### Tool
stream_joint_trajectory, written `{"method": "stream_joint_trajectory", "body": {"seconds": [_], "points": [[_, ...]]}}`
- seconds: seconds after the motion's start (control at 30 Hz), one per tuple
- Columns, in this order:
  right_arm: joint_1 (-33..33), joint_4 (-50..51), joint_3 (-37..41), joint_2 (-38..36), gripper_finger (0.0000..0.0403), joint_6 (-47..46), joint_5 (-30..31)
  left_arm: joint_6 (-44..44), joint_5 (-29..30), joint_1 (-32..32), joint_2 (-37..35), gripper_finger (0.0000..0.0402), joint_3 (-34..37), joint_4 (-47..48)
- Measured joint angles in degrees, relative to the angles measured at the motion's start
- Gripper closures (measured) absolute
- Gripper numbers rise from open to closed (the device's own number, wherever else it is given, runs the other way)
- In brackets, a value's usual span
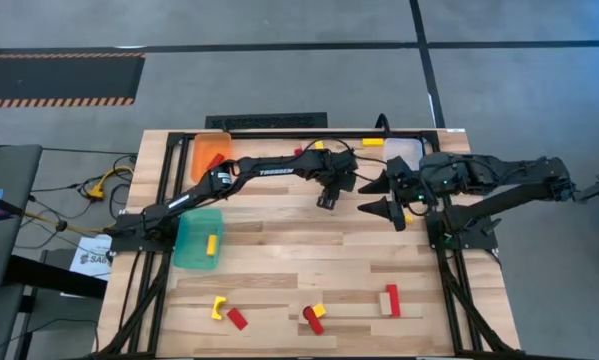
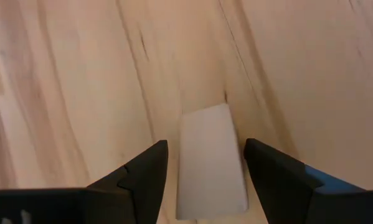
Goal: Sort & place blocks by color
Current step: Put the brown wooden block into the white bin
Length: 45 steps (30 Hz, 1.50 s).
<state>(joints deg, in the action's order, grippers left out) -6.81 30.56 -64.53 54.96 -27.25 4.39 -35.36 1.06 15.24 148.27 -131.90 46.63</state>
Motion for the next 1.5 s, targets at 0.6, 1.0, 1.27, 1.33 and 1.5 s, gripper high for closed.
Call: {"method": "stream_joint_trajectory", "body": {"seconds": [0.6, 1.0, 1.27, 1.33, 1.5], "points": [[4.0, -0.6, 0.0, 1.5, 0.0121, -1.0, 0.5, 13.1, -4.8, 0.9, 0.0, 0.0287, 0.0, 2.0], [5.3, 1.4, 0.0, -1.6, 0.0121, 5.7, 0.5, 17.6, -13.5, 4.6, -8.9, 0.0301, -2.8, 19.8], [5.7, 1.3, 0.0, 0.8, 0.0121, 8.7, 0.4, 16.4, -33.2, 9.8, -22.4, 0.0301, 2.4, 27.8], [6.4, 1.2, 0.0, 2.1, 0.0121, 12.5, 0.4, 16.7, -40.2, 10.7, -26.8, 0.0301, 5.9, 25.1], [5.8, -1.5, 0.0, 7.1, 0.0121, 34.5, 0.3, 22.3, -58.5, 10.5, -35.5, 0.0301, 19.8, 10.5]]}}
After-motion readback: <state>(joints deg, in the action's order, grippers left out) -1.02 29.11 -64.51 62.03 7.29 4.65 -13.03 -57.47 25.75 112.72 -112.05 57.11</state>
